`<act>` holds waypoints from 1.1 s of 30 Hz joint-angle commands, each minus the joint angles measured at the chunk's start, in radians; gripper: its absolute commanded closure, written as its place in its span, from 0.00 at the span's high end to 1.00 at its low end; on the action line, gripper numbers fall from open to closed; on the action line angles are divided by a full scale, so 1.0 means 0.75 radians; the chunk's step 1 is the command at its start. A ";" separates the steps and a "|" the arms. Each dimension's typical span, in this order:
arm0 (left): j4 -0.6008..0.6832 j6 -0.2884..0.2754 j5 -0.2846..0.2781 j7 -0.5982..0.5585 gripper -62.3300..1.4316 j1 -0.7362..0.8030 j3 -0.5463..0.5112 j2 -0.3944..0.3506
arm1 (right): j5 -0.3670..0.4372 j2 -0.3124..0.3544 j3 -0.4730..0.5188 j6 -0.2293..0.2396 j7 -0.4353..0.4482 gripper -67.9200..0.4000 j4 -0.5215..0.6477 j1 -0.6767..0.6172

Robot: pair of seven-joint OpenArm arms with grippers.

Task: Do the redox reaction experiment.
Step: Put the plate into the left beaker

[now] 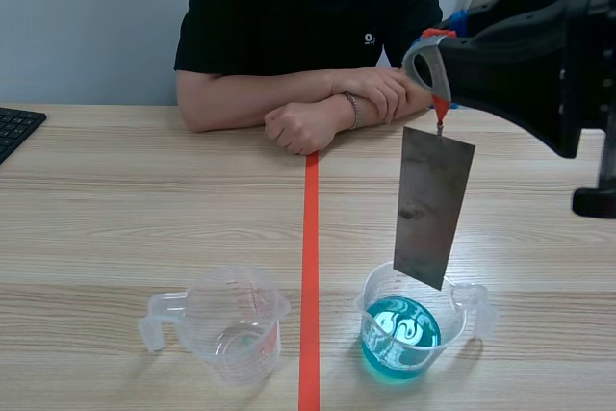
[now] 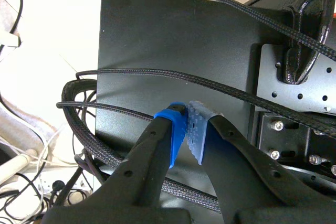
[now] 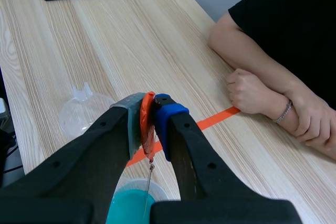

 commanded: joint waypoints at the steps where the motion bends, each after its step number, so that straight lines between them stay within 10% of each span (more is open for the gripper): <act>1: 0.008 -0.003 0.001 -0.018 0.07 0.011 -0.004 -0.004 | 0.010 0.007 0.003 0.009 0.031 0.02 0.020 0.012; 17: 0.008 -0.003 0.001 -0.018 0.07 0.011 -0.004 -0.004 | 0.009 0.011 -0.008 0.009 0.115 0.02 0.021 0.038; 33: 0.008 -0.003 0.001 -0.018 0.07 0.011 -0.004 -0.004 | -0.069 0.051 -0.352 0.004 0.166 0.02 0.020 0.270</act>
